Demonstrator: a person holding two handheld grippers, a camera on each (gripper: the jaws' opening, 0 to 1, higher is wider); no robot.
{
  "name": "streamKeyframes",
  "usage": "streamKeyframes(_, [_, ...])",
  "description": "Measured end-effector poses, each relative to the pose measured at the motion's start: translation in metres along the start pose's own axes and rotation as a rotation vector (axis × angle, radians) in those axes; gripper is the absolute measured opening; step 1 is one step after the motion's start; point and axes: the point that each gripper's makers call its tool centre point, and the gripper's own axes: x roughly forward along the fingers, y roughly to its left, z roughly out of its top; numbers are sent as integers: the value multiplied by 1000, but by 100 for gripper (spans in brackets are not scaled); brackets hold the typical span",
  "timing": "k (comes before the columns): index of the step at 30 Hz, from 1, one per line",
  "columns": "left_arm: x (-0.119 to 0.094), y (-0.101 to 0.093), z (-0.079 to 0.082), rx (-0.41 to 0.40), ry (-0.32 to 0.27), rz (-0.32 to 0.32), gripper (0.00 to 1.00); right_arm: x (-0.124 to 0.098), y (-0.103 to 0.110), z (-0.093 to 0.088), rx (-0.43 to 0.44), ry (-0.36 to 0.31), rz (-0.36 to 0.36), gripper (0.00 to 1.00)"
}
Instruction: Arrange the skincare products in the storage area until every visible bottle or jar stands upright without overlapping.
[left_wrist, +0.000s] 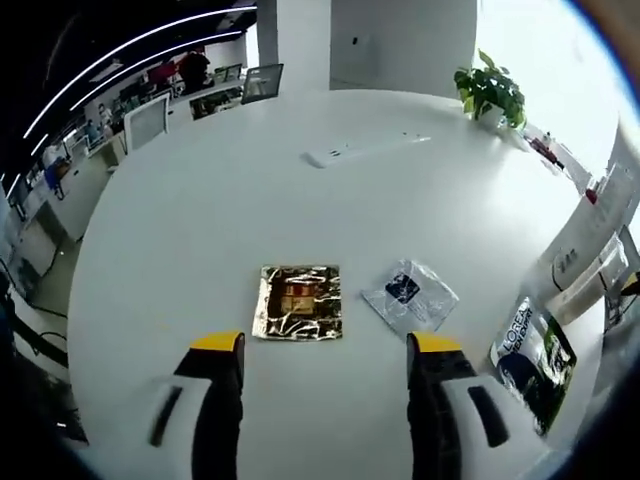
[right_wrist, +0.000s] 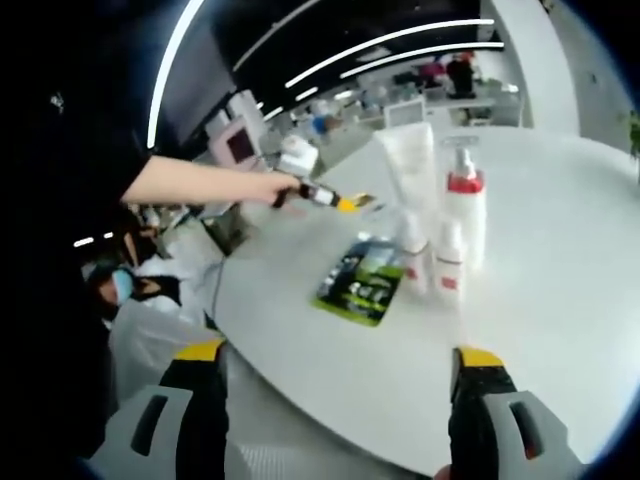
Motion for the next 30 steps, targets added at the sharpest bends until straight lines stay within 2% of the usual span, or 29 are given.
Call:
streamKeyframes(2, [4,2,0,17,48,1,66,0,0,0,5,2,0,95])
streamKeyframes(10, [16,7,12,50,135,-10,62,0,-1,-2,22,7,2,95])
streamKeyframes(14, [18,9,12,105,213,-12,62,0,-2,-2,29,5,-2,95])
streamKeyframes(20, [26,8,23,92,246,-31,60,0,-3,-2,35,7,-3,95])
streamKeyframes(22, [28,6,23,108,275,-40,59,0,-3,-2,37,8,-4,95])
streamKeyframes(25, [30,9,27,158,273,-16,57,0,-4,-2,43,5,-7,95])
streamKeyframes(27, [30,8,25,161,296,-13,52,-1,-5,-2,46,4,-11,95])
streamKeyframes(30, [31,7,21,145,322,-26,54,-1,-5,-2,48,4,-10,95])
